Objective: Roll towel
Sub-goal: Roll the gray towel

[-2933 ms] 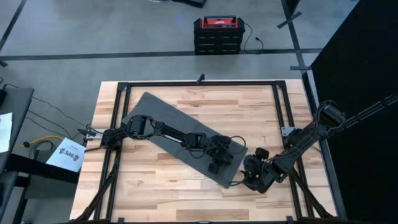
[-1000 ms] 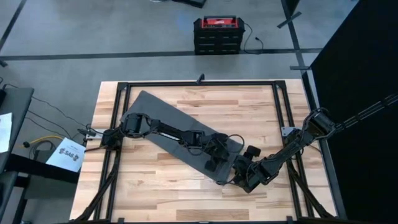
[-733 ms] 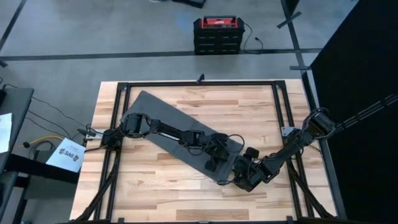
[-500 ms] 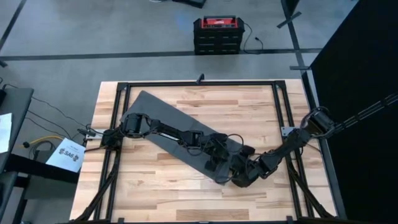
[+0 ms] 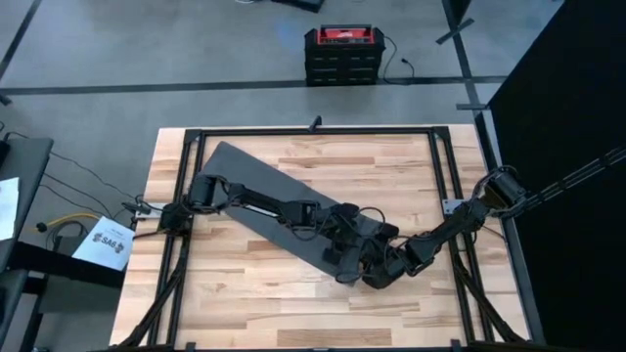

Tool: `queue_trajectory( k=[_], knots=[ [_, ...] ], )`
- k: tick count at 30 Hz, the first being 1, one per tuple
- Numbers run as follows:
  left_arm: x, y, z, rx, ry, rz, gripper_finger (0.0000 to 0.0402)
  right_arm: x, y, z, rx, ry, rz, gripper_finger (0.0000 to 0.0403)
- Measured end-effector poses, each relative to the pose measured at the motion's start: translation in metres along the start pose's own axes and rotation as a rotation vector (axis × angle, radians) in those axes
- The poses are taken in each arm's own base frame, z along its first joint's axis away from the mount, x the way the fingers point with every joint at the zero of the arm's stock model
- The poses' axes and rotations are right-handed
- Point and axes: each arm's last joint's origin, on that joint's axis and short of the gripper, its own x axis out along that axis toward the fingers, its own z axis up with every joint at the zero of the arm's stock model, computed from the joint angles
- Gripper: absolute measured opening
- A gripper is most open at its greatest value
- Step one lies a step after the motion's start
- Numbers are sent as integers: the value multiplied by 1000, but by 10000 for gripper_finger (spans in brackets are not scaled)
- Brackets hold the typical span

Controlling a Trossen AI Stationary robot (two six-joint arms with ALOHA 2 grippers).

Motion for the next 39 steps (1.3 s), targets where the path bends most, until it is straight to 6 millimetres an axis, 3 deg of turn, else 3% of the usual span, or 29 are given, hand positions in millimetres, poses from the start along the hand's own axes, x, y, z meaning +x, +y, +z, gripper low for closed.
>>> queue_trajectory(
  k=[5, 8, 21, 39],
  knots=[
    [-24, 2, 7, 9, 91, -18, 134, 1, -1, 1, 5, -1, -2, 226],
    [-26, 2, 7, 16, 83, -15, 134, 0, -1, 1, 4, 0, -3, 226],
    [22, -8, -31, -32, 30, -53, 134, 0, 0, 2, 17, -3, 2, 226],
    [17, -3, -30, -39, 47, -36, 134, -4, 3, 23, -40, 3, -31, 226]
  ],
)
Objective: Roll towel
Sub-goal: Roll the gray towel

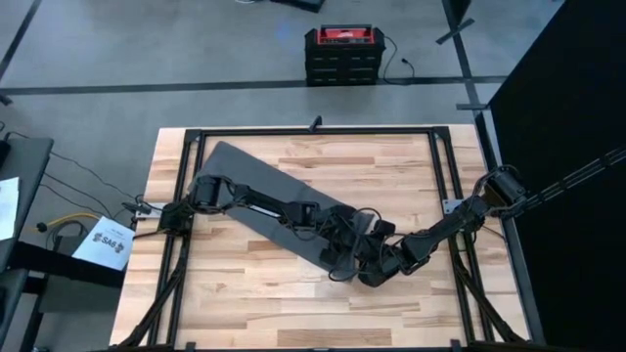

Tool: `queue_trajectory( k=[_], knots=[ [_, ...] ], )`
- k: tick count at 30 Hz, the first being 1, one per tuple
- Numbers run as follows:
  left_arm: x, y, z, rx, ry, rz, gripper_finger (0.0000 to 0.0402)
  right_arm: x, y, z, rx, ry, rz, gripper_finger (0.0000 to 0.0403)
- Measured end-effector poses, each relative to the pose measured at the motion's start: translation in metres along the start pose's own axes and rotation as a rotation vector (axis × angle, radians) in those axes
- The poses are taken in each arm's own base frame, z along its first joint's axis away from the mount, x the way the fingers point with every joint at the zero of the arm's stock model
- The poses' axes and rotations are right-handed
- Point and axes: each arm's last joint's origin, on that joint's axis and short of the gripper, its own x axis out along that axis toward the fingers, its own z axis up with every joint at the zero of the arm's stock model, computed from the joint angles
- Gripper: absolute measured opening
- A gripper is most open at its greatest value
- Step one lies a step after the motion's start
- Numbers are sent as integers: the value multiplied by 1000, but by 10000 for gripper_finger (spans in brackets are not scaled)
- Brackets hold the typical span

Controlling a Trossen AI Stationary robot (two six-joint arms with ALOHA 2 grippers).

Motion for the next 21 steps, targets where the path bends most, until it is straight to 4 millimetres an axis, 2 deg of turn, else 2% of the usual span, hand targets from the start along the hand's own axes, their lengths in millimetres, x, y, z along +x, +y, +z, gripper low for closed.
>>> queue_trajectory(
  k=[11, 21],
  knots=[
    [-7, 1, 5, 11, 8, 1, 134, 3, -4, 4, -12, 2, -17, 226],
    [-22, 6, 19, 46, 147, -16, 134, 6, -9, 7, -6, 2, -33, 226]
  ],
)
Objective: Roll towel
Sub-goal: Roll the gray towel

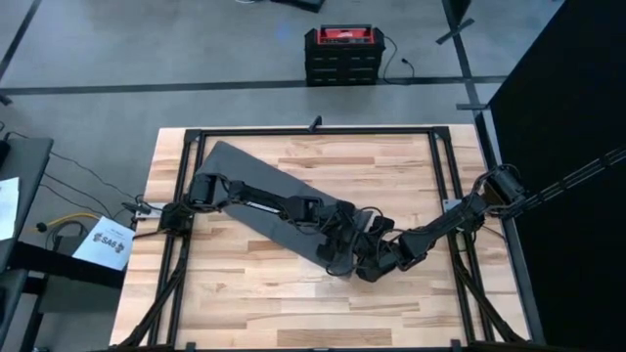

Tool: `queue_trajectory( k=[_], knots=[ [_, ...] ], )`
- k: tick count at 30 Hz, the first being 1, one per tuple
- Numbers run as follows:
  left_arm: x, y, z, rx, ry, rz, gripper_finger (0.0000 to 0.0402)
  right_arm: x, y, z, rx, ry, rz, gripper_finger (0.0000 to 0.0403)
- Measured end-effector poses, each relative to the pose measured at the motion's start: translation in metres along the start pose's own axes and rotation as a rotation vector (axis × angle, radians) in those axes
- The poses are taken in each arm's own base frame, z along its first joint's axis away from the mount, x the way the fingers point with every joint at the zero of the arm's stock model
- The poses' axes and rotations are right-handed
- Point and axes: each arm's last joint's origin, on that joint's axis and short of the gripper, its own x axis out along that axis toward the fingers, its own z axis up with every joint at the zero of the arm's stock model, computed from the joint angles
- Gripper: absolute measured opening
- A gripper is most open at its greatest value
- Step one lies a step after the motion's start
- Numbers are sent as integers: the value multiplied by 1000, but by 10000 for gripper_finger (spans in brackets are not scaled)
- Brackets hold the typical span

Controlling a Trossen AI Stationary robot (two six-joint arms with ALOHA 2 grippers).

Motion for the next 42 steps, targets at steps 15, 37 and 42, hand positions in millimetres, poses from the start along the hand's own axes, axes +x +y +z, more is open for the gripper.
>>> queue_trajectory(
  k=[15, 37, 42],
  knots=[
    [-69, -10, 22, -28, 88, -40, 134, 13, -16, 14, -52, -1, -31, 226],
    [-50, -55, -1, -157, 155, -9, 134, 56, -41, 30, -120, -4, -29, 226],
    [-46, -57, -5, -188, 133, 6, 133, 63, -43, 33, -99, -28, -31, 226]
  ],
)
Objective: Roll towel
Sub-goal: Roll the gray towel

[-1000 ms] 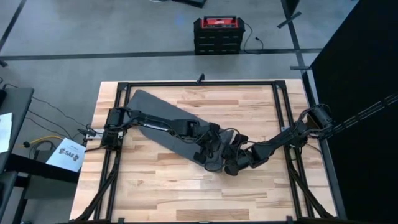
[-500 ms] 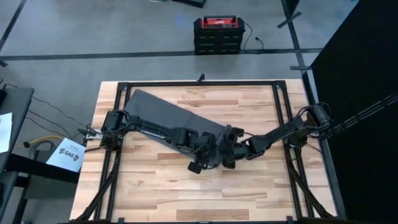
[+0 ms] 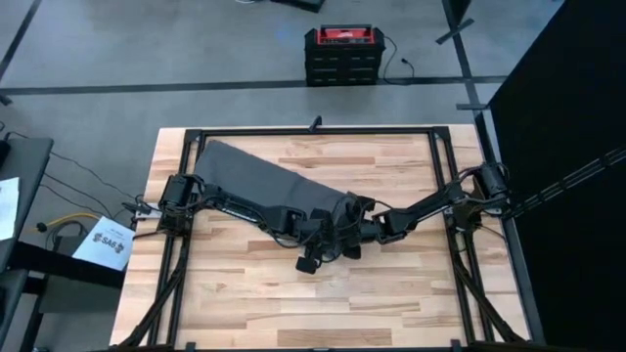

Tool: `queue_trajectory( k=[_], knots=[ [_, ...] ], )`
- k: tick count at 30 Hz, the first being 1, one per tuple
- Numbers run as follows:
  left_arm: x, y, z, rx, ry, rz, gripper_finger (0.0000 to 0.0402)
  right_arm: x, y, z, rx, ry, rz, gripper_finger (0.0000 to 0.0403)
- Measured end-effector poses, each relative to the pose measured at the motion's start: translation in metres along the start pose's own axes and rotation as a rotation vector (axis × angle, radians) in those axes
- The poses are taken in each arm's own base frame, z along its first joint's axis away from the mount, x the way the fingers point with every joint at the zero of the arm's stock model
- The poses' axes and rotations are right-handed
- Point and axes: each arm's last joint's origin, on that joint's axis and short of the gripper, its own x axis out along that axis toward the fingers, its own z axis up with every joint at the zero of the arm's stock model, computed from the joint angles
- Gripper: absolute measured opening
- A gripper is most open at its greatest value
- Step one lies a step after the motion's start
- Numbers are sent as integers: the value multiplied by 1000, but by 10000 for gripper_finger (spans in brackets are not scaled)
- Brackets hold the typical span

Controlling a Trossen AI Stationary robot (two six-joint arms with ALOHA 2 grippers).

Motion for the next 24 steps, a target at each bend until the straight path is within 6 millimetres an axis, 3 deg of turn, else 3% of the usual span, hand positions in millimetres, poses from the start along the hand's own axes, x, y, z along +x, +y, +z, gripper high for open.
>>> queue_trajectory(
  k=[10, 24],
  knots=[
    [9, -9, -17, -136, 21, 7, 134, 2, -1, 4, -7, -18, 6, 226],
    [7, -35, -11, -440, -24, 74, 133, 3, -3, 5, -13, -15, 1, 226]
  ],
)
